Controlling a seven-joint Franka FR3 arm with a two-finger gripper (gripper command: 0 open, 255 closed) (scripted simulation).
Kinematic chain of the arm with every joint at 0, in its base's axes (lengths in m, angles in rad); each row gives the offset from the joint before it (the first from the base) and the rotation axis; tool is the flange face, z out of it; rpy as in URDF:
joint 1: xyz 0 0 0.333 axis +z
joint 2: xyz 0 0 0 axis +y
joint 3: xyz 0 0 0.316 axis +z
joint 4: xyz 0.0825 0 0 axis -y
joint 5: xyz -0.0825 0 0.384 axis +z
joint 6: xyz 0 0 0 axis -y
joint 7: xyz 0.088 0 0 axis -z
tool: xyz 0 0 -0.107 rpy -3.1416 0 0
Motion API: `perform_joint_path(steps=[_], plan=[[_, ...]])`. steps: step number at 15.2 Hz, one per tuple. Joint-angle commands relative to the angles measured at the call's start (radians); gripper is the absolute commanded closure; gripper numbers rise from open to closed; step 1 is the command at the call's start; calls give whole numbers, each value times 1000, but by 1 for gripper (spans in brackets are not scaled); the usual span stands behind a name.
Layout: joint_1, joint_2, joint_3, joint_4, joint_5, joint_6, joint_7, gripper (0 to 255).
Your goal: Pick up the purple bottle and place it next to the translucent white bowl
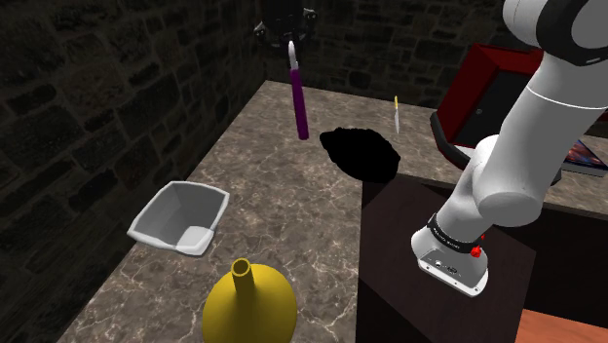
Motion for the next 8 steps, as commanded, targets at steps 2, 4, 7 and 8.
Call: perform_joint_path(steps=[2, 4, 7, 8], plan=[[41, 22, 33, 38, 7, -33, 72, 255], [70, 39, 55, 61, 12, -51, 121, 255], [115, 73, 89, 107, 16, -80, 196, 255], [132, 87, 99, 126, 17, -91, 221, 255]])
